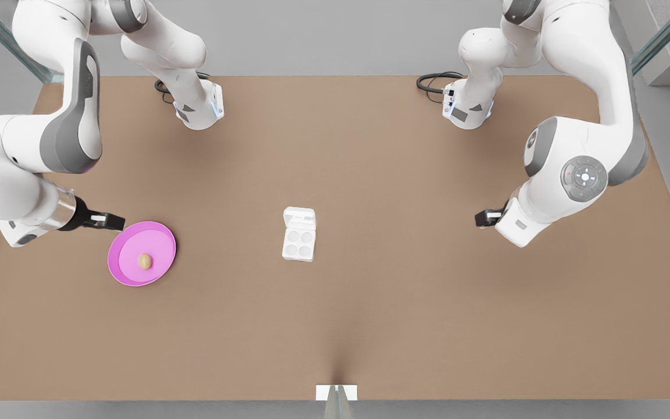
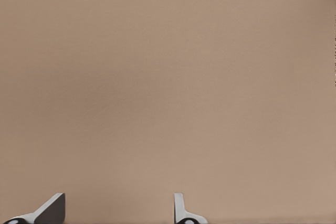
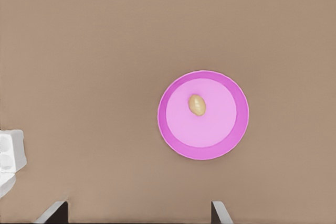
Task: Pack egg into the box and close the box lid
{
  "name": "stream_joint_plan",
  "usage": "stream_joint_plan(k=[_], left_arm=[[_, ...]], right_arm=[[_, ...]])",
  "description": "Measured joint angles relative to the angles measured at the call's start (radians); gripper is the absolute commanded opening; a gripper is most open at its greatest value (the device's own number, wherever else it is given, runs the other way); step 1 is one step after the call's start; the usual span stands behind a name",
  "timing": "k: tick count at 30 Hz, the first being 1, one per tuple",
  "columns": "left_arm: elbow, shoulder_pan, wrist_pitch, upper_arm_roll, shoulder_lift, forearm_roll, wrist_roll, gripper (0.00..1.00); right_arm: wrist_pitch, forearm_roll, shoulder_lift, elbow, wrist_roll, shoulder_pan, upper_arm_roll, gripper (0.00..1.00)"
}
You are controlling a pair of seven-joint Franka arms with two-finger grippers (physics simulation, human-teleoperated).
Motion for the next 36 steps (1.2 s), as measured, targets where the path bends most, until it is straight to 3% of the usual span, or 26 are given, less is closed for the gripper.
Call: stream_joint_plan(k=[5, 13, 17, 23, 36], left_arm=[[0.058, -0.018, 0.0, -0.001, 0.02, 0.005, 0.017, 1.0], [0.051, -0.032, 0.046, -0.013, 0.134, 0.032, 0.019, 1.0], [0.048, -0.03, 0.099, -0.011, 0.149, 0.036, 0.018, 1.0], [0.052, -0.029, 0.016, -0.087, -0.056, 0.029, 0.017, 1.0], [0.051, -0.023, -0.078, -0.089, -0.07, 0.03, 0.016, 1.0]], right_arm=[[0.011, 0.011, 0.147, -0.024, -0.032, -0.021, -0.005, 1.0], [0.307, -0.034, 0.397, -0.106, -0.101, -0.192, -0.005, 1.0], [0.526, -0.151, 0.287, -0.369, -0.146, -0.195, 0.048, 1.0], [0.78, -0.264, 0.172, -0.59, -0.164, -0.488, 0.347, 1.0], [1.023, -0.32, 0.274, -0.626, -0.172, -0.502, 0.373, 1.0]])
